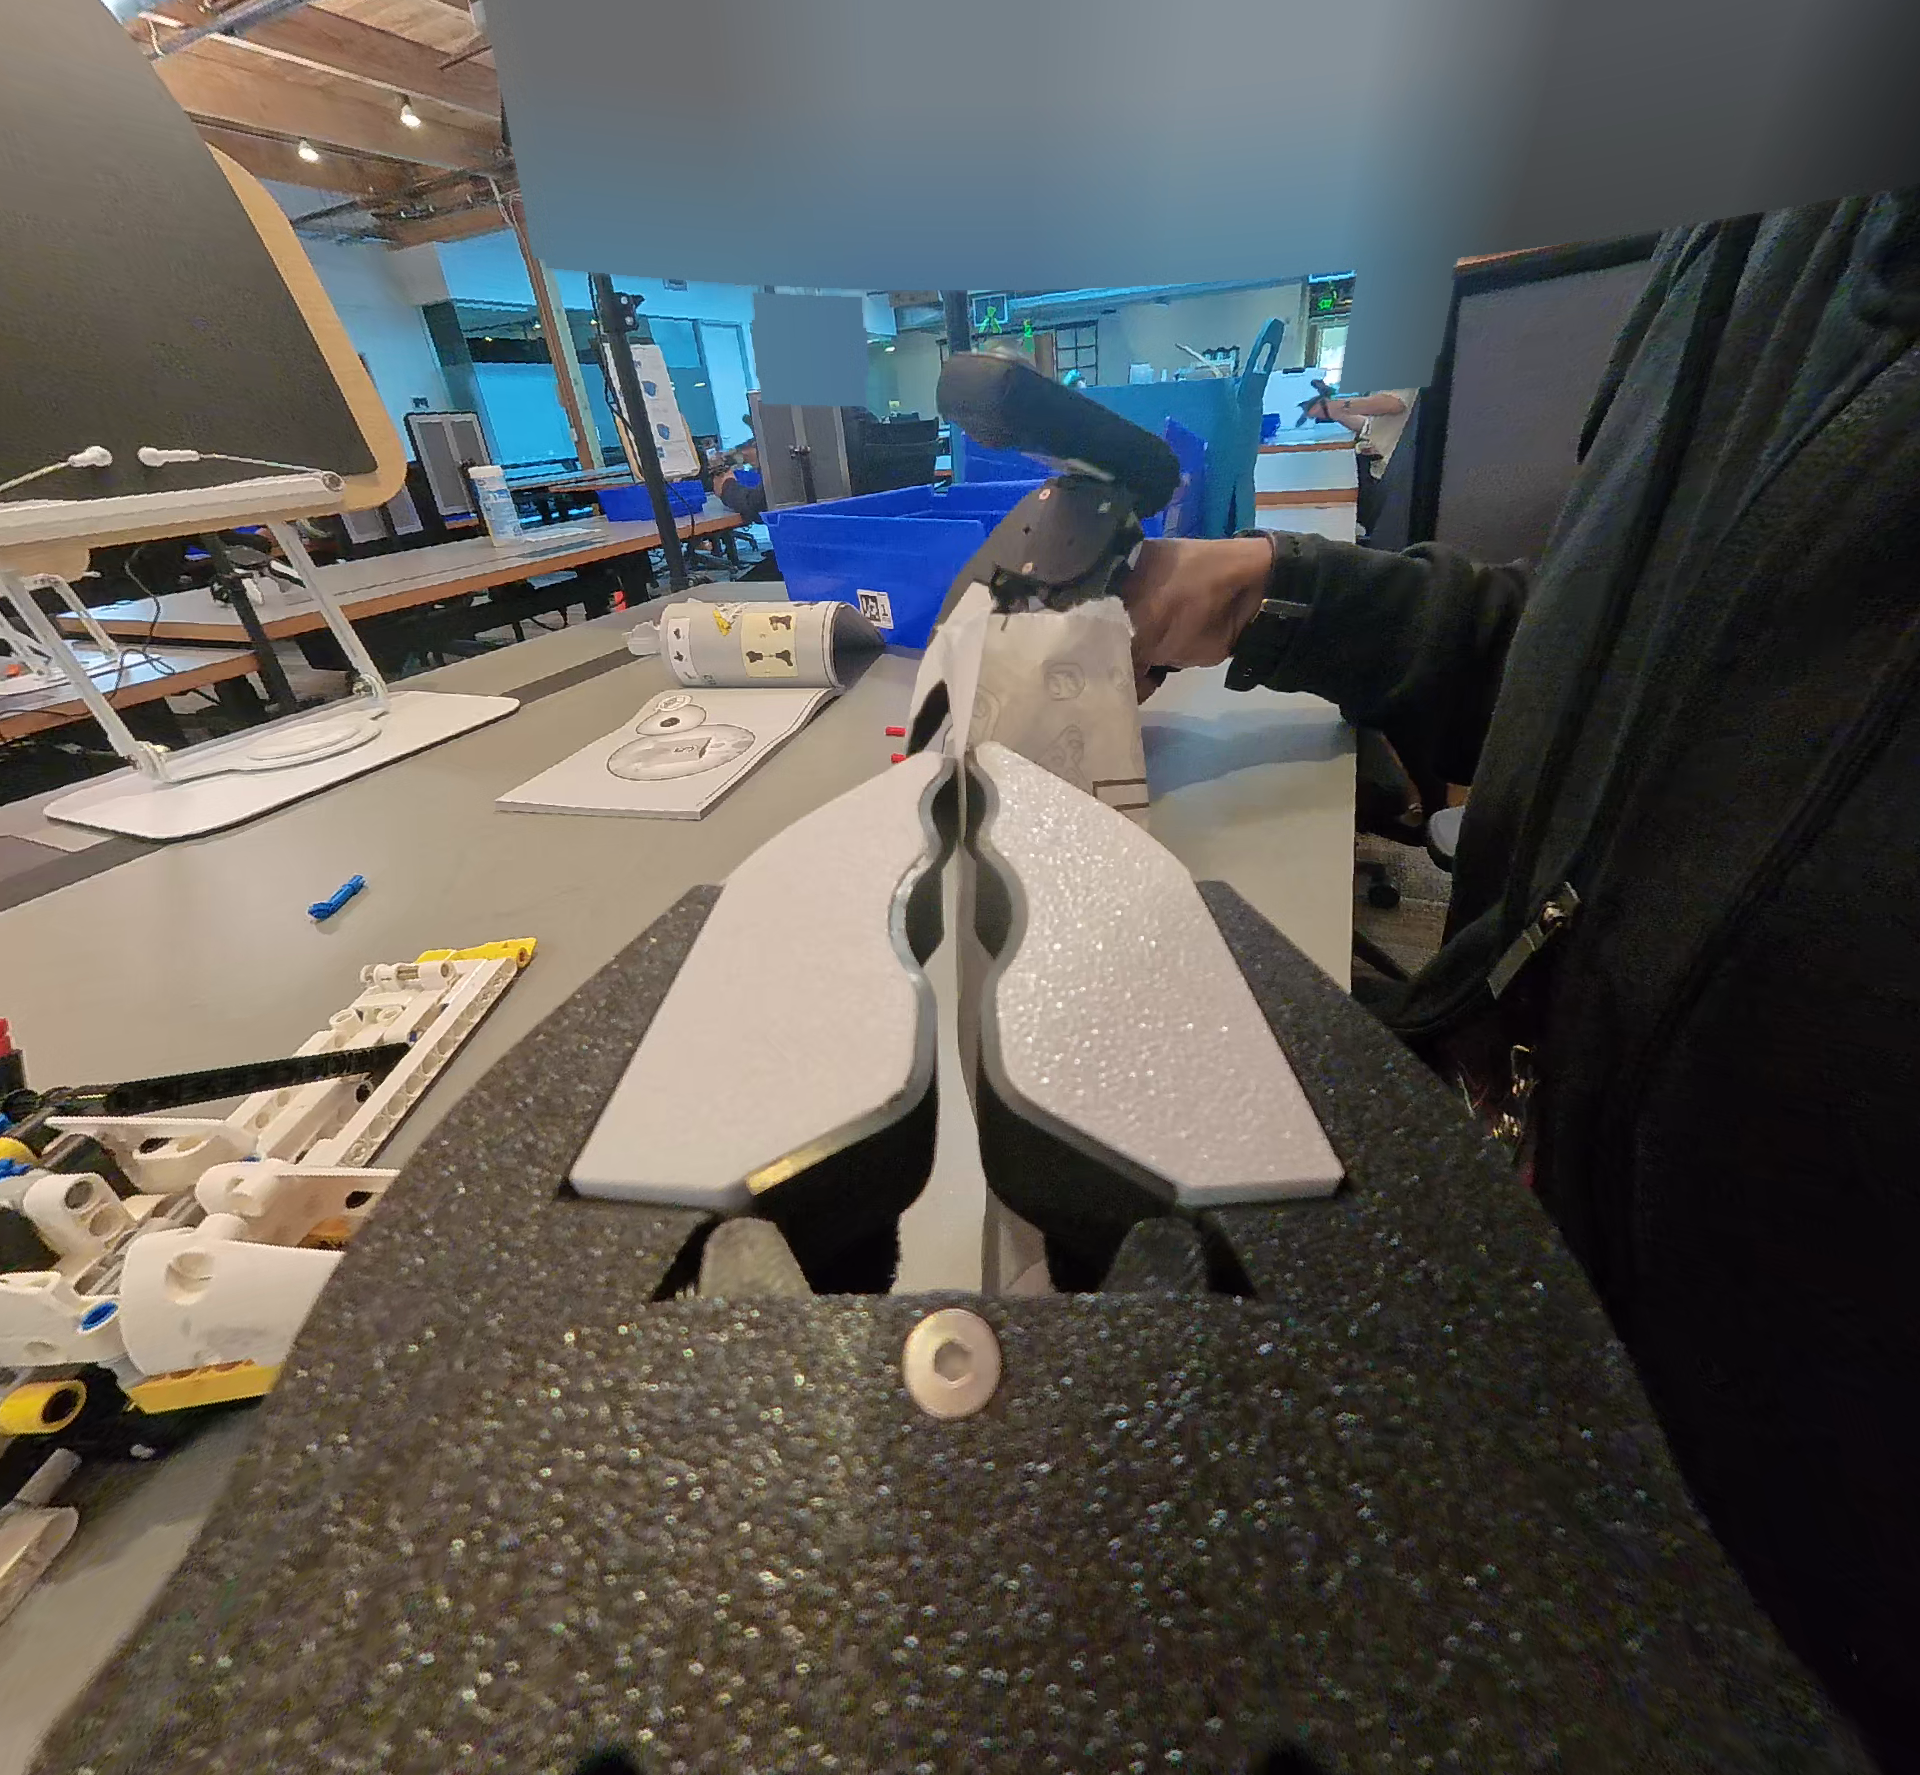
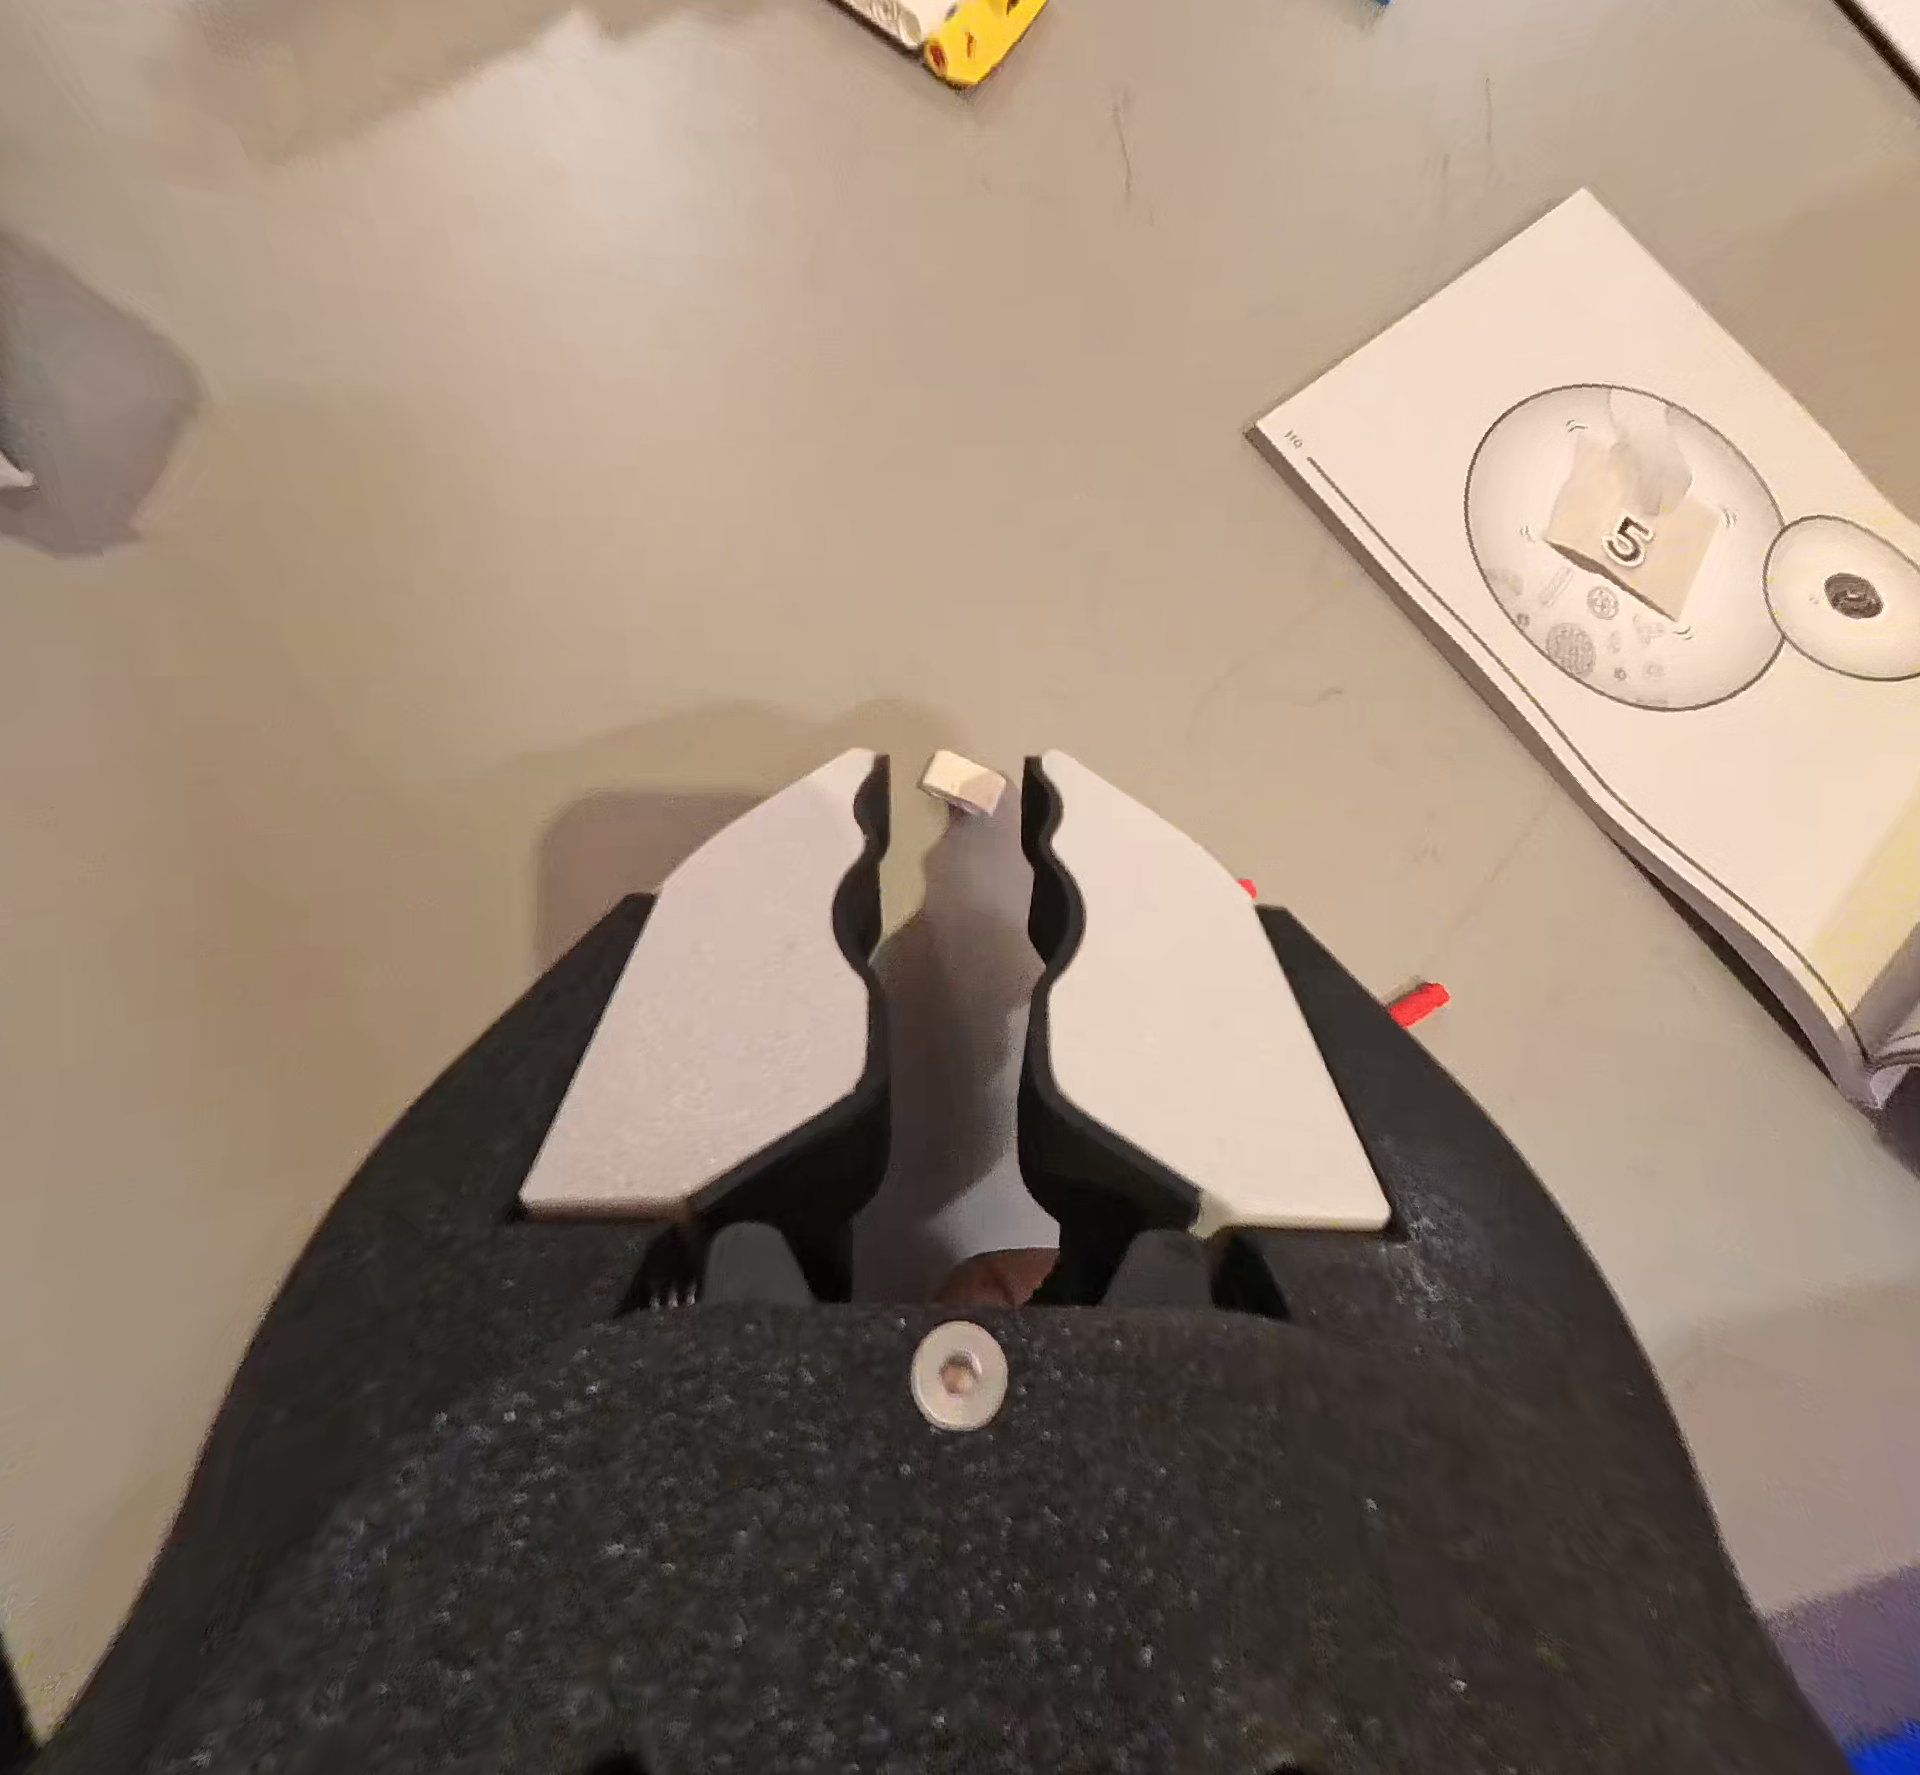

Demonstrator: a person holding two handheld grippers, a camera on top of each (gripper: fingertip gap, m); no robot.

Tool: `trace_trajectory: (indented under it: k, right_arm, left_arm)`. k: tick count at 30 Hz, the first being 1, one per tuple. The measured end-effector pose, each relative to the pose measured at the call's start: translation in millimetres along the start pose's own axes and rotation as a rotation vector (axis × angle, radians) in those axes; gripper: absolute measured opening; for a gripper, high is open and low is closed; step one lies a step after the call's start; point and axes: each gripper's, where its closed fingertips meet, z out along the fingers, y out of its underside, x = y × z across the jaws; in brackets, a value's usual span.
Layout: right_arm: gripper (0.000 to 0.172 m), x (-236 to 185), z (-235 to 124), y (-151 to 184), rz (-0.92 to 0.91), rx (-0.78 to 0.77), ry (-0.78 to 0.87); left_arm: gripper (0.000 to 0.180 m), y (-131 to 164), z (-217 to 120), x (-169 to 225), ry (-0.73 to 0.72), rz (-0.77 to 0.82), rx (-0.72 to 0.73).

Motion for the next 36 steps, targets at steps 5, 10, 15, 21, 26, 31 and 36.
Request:
trace_trajectory:
  k: [5, 10, 15, 21, 26, 31, 36]
  right_arm:
    - [0.024, 0.8, 8.4, 6.7, 0.025, -0.059, 0.014]
    - [0.023, 3.1, 13.3, 10.2, 0.067, -0.08, 0.046]
    - [0.016, -4.1, 10.4, 0.2, 0.048, -0.048, 0.031]
    - [0.016, -82.7, -37.5, -108.1, -0.084, 0.36, -0.252]
    - [0.03, -128.3, -38.1, -138.6, -0.223, 0.389, -0.325]
    - [0.031, -81.0, -37.5, -110.5, -0.128, 0.35, -0.194]
    - [0.028, 12.8, -28.2, -20.0, 0.047, 0.122, 0.143]
  left_arm:
    - [0.0, 0.3, 0.1, -0.2, -0.002, 0.0, -0.002]
    - [0.0, 0.1, 0.0, 0.3, 0.001, 0.003, 0.0]
    - [0.0, -0.4, -0.5, 0.6, 0.002, 0.004, 0.004]
    - [0.0, 0.0, -0.2, 0.9, 0.002, 0.005, 0.001]
    - [0.0, 0.0, -0.2, 1.2, -0.002, 0.012, 0.001]
    - [0.0, -0.6, -0.8, 1.7, -0.001, 0.016, 0.005]
    - [0.0, -0.6, -0.7, 1.6, 0.005, 0.008, 0.006]
